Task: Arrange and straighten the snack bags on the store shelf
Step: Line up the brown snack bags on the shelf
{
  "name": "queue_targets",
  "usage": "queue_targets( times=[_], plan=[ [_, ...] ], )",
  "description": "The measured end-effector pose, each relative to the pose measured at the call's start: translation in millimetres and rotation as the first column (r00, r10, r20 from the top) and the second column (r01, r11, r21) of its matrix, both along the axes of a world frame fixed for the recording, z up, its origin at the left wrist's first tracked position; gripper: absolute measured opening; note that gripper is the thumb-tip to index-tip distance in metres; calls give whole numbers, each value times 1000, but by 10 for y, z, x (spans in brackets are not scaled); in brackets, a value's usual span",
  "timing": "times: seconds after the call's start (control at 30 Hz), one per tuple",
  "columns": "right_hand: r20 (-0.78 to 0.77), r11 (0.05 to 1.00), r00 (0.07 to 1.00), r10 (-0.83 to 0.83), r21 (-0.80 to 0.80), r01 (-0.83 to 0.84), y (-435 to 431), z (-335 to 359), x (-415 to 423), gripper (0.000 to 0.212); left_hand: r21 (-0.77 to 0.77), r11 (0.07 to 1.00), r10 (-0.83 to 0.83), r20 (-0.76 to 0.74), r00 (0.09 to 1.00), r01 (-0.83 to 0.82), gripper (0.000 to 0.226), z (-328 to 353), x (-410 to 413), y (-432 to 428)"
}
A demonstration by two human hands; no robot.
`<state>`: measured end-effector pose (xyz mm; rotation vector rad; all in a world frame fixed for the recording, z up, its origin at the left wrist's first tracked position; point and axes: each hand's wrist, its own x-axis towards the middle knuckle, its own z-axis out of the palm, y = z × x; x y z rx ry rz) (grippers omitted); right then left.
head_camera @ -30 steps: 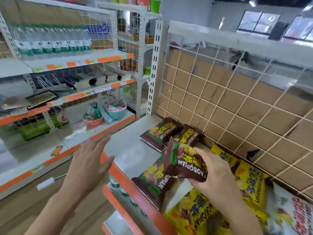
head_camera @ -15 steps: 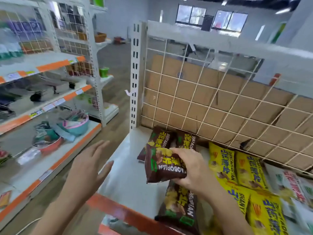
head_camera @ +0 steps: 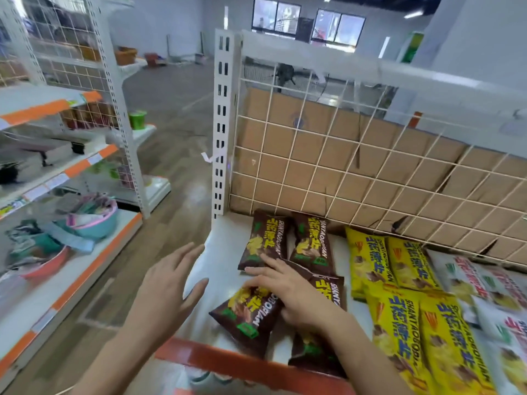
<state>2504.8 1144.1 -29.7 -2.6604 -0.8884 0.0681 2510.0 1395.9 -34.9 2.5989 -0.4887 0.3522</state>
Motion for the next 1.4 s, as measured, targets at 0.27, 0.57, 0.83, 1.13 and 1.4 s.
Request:
queue_targets(
  times=[0.27, 0.57, 0.83, 1.13, 1.4],
  plan=[
    [42, 992, 991, -126, 20, 125, -43, 36, -141, 80, 6, 995, -96, -29, 995, 96, 56, -63, -26, -171],
    [23, 813, 837, -546, 256, 523, -706, 69, -128, 51, -78, 987, -145, -87, 986, 138, 70, 21, 270, -700],
    [-41, 770, 786, -617, 176, 614, -863, 89, 466, 59, -118, 984, -158, -237, 958, 133, 48, 6, 819, -1279],
    [-80, 794, 790, -607, -22, 608, -658, -104, 869, 68, 171, 965, -131, -343, 930, 199, 66, -181, 1259, -1536],
    [-111, 789, 781, -614, -95, 607, -632, -125, 705, 79, 34, 969, -213, -372, 903, 243, 109, -316, 1234, -1483]
  ],
)
